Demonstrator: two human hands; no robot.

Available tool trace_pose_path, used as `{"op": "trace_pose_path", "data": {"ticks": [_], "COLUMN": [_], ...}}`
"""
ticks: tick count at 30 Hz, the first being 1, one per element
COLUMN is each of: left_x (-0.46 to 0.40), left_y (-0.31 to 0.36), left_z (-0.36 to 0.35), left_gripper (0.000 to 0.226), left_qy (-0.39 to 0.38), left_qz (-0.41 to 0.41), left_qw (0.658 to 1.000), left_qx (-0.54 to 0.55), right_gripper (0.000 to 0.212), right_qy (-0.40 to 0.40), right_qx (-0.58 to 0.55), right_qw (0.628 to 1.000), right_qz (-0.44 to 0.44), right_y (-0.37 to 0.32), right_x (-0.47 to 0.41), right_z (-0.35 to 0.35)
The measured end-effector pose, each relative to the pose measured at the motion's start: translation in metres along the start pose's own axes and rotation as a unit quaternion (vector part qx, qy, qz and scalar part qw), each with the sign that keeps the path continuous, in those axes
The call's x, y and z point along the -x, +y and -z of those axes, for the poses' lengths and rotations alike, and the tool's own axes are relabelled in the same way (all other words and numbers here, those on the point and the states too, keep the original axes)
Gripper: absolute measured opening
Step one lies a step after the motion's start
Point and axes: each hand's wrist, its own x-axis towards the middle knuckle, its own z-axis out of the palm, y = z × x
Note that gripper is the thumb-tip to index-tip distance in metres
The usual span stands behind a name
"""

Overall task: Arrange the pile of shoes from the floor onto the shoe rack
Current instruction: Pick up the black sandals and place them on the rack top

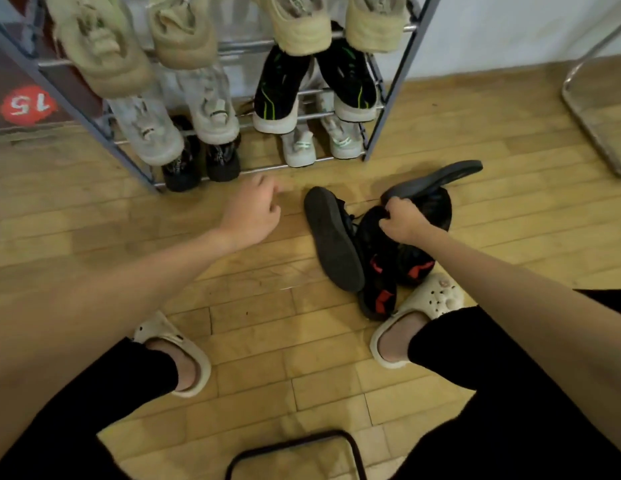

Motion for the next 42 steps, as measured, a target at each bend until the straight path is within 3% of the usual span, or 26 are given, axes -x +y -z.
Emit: {"op": "trace_pose_path", "data": {"ticks": [4,9,14,18,21,24,27,30,34,37,40,42], "left_x": [-0.013,-0.045,-0.070,-0.089,-0.096,-0.097,-0.094,-0.087,-0.072,-0.064,-0.064,-0.063], "left_y": [0.012,0.018,0.015,0.018,0.014,0.002,-0.009,-0.019,-0.023,-0.022,-0.018,-0.014], "left_z": [-0.051,-0.092,-0.119,-0.138,-0.140,-0.138,-0.134,-0.129,-0.123,-0.124,-0.130,-0.135], "left_gripper": [0.039,0.053,0.067,0.079,0.078,0.071,0.060,0.057,0.058,0.045,0.040,0.029], "left_qy": [-0.120,-0.183,-0.253,-0.292,-0.297,-0.296,-0.299,-0.349,-0.393,-0.354,-0.311,-0.273], "left_qz": [-0.009,-0.050,-0.128,-0.163,-0.183,-0.164,-0.157,-0.092,-0.003,0.048,0.105,0.144], "left_qw": [0.993,0.981,0.951,0.915,0.894,0.909,0.925,0.930,0.917,0.920,0.926,0.927], "left_qx": [0.004,-0.033,-0.120,-0.224,-0.282,-0.242,-0.173,-0.070,0.071,0.160,0.187,0.212], "right_gripper": [0.041,0.057,0.078,0.052,0.046,0.046,0.046,0.043,0.033,0.030,0.035,0.060], "right_qy": [-0.041,-0.083,-0.073,-0.060,-0.088,-0.157,-0.173,-0.179,-0.140,-0.060,0.085,0.173], "right_qx": [-0.004,-0.014,-0.056,-0.213,-0.379,-0.466,-0.472,-0.478,-0.477,-0.483,-0.471,-0.440], "right_qw": [0.999,0.995,0.996,0.975,0.921,0.870,0.864,0.860,0.867,0.873,0.874,0.858], "right_qz": [-0.016,0.047,0.016,0.008,-0.003,-0.019,-0.008,0.020,0.041,0.024,-0.085,-0.200], "right_y": [0.020,0.012,0.011,0.016,0.023,0.035,0.050,0.058,0.059,0.057,0.055,0.058], "right_x": [-0.005,-0.015,-0.018,-0.022,-0.024,-0.027,-0.029,-0.031,-0.039,-0.055,-0.084,-0.107], "right_z": [-0.040,-0.084,-0.116,-0.124,-0.110,-0.093,-0.076,-0.061,-0.044,-0.036,-0.034,-0.035]}}
